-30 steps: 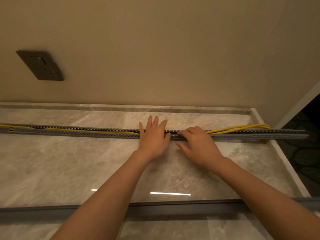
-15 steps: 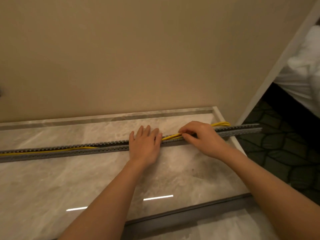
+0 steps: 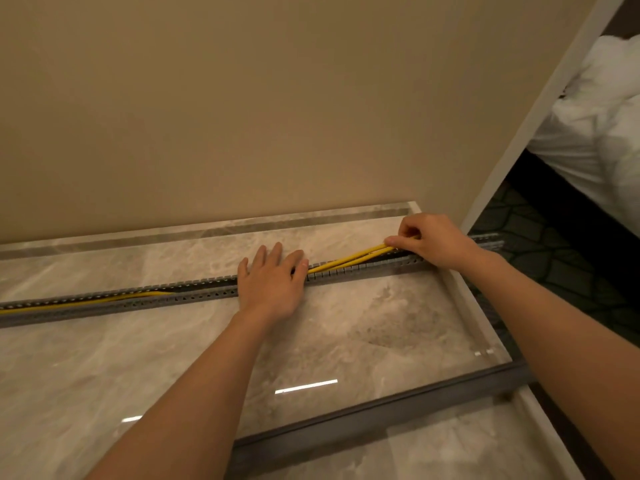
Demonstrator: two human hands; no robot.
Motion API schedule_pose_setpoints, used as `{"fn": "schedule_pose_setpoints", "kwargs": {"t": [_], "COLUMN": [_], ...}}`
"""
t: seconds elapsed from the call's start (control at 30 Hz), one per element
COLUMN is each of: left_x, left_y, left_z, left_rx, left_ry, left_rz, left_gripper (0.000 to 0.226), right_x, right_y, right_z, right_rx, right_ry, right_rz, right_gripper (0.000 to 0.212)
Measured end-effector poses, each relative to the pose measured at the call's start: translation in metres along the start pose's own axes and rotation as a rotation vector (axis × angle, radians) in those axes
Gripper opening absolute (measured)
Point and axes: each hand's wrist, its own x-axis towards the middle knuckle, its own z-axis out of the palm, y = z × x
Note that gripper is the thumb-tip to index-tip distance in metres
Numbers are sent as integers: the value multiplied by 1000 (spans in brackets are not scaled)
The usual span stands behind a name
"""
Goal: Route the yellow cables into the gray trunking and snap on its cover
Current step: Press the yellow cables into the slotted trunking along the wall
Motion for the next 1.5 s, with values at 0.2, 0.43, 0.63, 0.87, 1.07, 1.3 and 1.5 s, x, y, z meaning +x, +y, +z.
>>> {"fn": "schedule_pose_setpoints", "kwargs": {"t": [0.2, 0.43, 0.63, 0.87, 1.07, 1.3, 1.5], "left_x": [-2, -2, -3, -4, 1, 20, 18], "left_y": [0, 1, 0, 0, 21, 97, 96], "left_z": [1, 2, 1, -2, -13, -6, 20], "left_rx": [14, 28, 15, 0, 36, -95, 25], "left_ry": [8, 12, 5, 4, 107, 35, 44], "left_rz": [-4, -4, -6, 5, 11, 238, 148], "left_gripper": [49, 50, 50, 49, 45, 45, 49], "right_x": [-4, -12, -22, -18, -25, -19, -11], "right_y": [5, 8, 7, -1, -2, 47, 121], "right_z": [0, 1, 10, 15, -1, -61, -71], "right_rx": [140, 60, 37, 228, 362, 509, 953], "right_ry": [42, 132, 278, 274, 195, -35, -305], "right_rz": [-25, -147, -176, 64, 73, 298, 477], "right_gripper": [33, 30, 28, 22, 40, 74, 104]}}
